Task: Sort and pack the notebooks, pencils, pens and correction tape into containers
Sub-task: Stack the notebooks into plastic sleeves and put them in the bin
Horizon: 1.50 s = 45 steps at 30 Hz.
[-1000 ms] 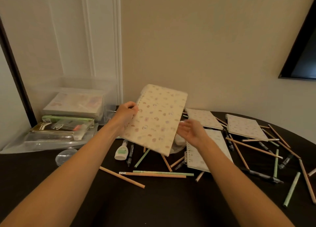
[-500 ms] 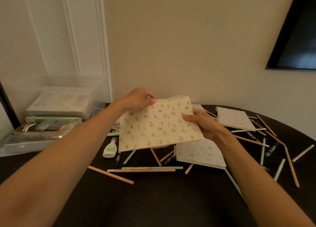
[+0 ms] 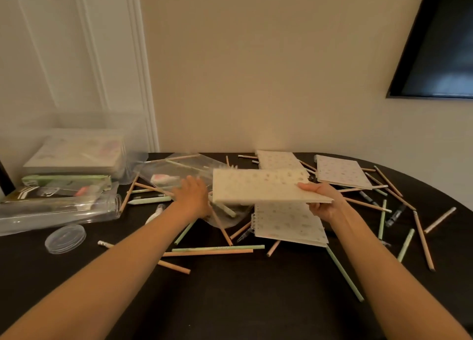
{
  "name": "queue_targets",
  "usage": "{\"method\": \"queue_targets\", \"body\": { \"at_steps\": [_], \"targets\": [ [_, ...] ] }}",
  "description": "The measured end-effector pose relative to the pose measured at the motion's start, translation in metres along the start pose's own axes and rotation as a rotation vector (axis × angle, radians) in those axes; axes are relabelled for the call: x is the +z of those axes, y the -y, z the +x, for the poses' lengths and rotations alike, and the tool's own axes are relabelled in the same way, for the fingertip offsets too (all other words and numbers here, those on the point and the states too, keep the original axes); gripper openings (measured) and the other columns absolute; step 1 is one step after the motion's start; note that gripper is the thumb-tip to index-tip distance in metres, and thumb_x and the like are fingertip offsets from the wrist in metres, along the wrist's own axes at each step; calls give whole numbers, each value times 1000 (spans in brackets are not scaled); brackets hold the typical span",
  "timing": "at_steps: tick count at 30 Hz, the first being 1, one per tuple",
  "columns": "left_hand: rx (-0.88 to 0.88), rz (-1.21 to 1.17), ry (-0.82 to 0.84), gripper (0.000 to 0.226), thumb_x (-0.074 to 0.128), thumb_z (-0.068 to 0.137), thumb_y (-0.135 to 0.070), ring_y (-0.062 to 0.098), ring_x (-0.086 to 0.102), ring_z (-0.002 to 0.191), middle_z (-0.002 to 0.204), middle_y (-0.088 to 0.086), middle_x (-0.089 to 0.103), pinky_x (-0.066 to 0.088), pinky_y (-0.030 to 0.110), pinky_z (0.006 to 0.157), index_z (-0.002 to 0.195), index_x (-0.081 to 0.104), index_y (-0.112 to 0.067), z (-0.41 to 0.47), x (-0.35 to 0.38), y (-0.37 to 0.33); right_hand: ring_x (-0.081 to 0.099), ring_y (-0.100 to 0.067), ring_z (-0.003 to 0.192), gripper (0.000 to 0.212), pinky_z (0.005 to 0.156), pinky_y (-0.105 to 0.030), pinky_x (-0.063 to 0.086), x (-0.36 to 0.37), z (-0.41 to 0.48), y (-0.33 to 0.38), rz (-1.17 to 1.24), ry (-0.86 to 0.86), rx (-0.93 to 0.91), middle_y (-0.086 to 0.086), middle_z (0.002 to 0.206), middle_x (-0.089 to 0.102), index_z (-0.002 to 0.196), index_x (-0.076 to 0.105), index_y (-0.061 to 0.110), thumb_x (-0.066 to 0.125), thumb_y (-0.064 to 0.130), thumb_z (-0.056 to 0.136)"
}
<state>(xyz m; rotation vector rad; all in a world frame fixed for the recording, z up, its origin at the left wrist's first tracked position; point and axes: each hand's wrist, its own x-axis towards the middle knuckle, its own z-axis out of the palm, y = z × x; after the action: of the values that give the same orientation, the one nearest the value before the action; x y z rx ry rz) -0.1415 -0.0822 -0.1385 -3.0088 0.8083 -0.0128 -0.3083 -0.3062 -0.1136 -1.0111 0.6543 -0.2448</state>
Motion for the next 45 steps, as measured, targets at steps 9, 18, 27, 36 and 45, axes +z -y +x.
{"method": "queue_targets", "body": {
  "at_steps": [9,18,27,36,45],
  "targets": [
    [99,144,-208,31,43,95,-5,29,50,116,126,17,48,43,34,92,125,45,1,-11,-19,3,67,-17,64,30,43,-17,47,14,-1,-2,-74,-52,-35,-11,89,68,118,53,-3,55,2,88],
    [129,160,-163,25,55,90,-11,26,59,105,115,10,61,46,33,82,115,57,-6,-9,-36,7,48,-12,48,31,26,-14,25,55,-14,-1,-122,-200,-266,-9,79,56,127,43,-2,42,0,96],
    [220,117,-237,27,51,93,-12,24,55,107,118,11,57,44,32,87,119,53,-7,-12,-49,-17,58,-20,82,38,57,-26,53,109,-10,-24,-129,-98,-249,-18,114,53,129,31,2,39,-7,93],
    [226,62,-250,25,48,92,-7,25,55,106,114,12,58,43,30,80,117,54,-5,-11,-46,-12,57,-31,106,39,64,-32,52,123,-12,-26,-88,-7,-190,-23,121,53,131,34,-5,41,-10,93],
    [316,-152,-341,25,44,96,-6,28,56,104,113,14,58,47,35,83,119,51,-3,-6,-51,-21,51,-36,120,34,97,-51,45,129,-9,-28,133,7,-6,-19,128,53,131,39,1,29,1,99]
  ]
}}
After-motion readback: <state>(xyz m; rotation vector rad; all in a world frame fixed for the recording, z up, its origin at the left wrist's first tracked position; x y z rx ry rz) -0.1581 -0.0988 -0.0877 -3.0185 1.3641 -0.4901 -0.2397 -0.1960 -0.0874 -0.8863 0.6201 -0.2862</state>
